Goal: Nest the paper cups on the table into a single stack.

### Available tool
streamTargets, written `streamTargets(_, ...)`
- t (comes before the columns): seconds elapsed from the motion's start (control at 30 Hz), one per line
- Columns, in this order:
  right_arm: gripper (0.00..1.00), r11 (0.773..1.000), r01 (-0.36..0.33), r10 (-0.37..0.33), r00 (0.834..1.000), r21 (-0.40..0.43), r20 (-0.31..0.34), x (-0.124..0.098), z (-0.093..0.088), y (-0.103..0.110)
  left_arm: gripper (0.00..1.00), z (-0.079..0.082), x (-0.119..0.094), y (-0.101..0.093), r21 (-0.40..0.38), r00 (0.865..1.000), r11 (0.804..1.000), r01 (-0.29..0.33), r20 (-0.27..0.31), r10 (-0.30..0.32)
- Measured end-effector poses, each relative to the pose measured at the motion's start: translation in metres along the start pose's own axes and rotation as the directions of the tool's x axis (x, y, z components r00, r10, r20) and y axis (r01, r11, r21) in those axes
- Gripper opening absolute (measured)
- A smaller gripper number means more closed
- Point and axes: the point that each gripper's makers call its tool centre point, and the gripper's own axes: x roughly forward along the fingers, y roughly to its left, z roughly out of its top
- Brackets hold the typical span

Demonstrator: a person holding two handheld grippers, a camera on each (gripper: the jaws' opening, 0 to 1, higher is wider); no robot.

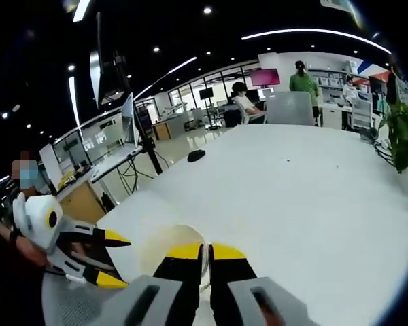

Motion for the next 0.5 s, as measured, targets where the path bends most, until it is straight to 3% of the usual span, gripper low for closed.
streamTargets(0.5, 0.03, 1.000, -0.010, 0.011, 0.999, 0.027, -0.032, 0.012, -0.014, -0.005, 0.45, -0.004, 0.003, 0.001, 0.008, 1.000, 1.000, 0.002, -0.015, -0.001)
